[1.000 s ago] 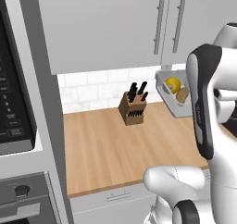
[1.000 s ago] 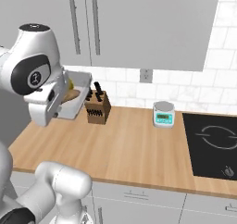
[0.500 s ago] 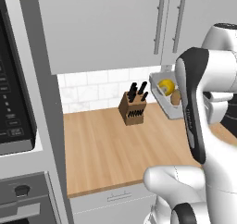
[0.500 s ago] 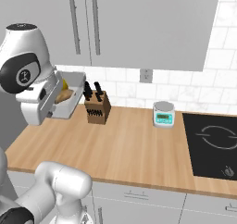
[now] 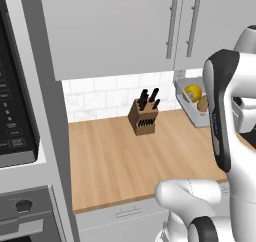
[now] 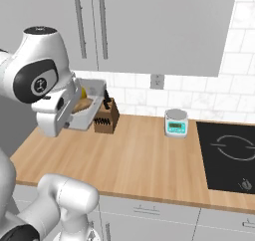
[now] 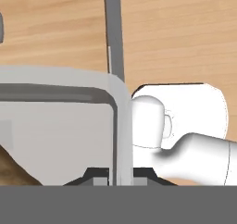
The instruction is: Take the meat container that has the chicken drumstick and place it on the second highest rack of the freezer. Then take the vegetable container that has the sweet potato and lemon and place it on the highest rack of the freezer.
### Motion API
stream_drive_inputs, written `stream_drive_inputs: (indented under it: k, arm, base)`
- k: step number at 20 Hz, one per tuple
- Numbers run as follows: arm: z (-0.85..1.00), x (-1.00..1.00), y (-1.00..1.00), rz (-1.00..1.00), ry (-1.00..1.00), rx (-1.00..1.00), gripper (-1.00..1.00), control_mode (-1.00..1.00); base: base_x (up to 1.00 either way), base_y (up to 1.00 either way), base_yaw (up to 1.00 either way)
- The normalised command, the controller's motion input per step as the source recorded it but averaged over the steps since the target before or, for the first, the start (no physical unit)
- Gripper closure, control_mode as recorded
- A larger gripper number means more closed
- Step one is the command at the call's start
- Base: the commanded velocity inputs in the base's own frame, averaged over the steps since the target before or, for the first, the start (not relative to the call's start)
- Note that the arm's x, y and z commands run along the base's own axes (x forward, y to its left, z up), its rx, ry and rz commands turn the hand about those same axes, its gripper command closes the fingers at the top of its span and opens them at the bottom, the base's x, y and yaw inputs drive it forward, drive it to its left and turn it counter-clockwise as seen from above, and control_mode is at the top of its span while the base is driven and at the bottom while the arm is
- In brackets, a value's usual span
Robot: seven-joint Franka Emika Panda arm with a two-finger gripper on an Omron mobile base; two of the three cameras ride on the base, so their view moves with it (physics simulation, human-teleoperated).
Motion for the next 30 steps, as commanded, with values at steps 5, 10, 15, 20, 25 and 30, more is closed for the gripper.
stream_drive_inputs:
  k: [5,10,15,20,25,30]
  arm:
    - [0.0,0.0,-0.26,-0.1,0.0,0.0,1.0,-1.0]
    - [0.0,0.0,-0.01,-0.01,0.0,0.0,1.0,-1.0]
    - [0.0,0.0,0.0,0.0,0.0,0.0,1.0,1.0]
    - [0.0,0.0,0.0,0.0,0.0,0.0,1.0,1.0]
    - [0.0,0.0,0.0,0.0,0.0,0.0,1.0,1.0]
    - [0.0,0.0,0.0,0.0,0.0,0.0,1.0,1.0]
  base:
    - [0.0,0.0,0.0]
    - [0.0,0.0,0.0]
    - [-0.2,0.0,0.02]
    - [-1.0,0.0,0.27]
    - [-1.0,0.02,0.39]
    - [-0.91,0.28,0.43]
